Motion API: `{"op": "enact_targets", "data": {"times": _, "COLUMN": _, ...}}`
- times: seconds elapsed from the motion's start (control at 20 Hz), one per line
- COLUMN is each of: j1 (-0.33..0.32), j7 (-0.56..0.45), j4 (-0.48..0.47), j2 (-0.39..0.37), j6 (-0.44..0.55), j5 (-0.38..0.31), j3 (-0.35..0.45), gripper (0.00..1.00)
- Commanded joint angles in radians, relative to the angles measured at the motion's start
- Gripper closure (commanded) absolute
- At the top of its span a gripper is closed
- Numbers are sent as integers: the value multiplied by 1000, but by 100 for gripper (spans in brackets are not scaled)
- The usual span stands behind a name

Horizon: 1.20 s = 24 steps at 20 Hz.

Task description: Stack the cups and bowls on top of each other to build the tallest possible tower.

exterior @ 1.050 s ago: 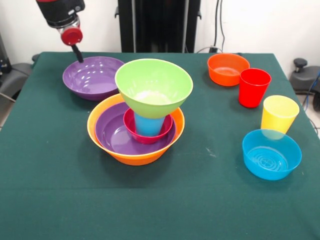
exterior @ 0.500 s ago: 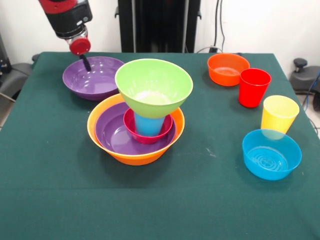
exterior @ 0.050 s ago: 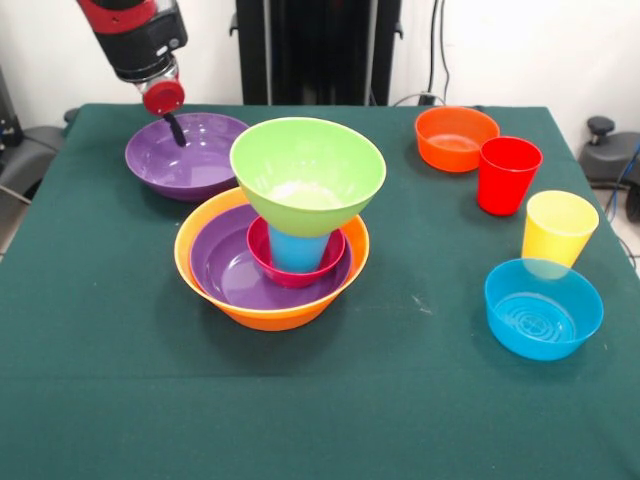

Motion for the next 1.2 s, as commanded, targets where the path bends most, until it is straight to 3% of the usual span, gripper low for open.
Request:
{"op": "enact_targets", "data": {"times": 0.05, "j1": 48, "j7": 35, "j4": -65, "j2": -13, "j6": -65, "j5": 4, "j3": 58, "gripper": 0}}
{"op": "enact_targets", "data": {"times": 0.5, "j1": 49, "j7": 19, "j4": -87, "j2": 34, "j6": -151, "j5": -50, "j3": 39, "gripper": 0}}
{"op": "enact_targets", "data": {"times": 0.55, "j1": 53, "j7": 17, "j4": -89, "j2": 36, "j6": -165, "j5": -58, "j3": 33, "gripper": 100}}
{"op": "enact_targets", "data": {"times": 1.2, "j1": 109, "j7": 42, "j4": -65, "j2": 30, "j6": -203, "j5": -56, "j3": -10, "gripper": 100}}
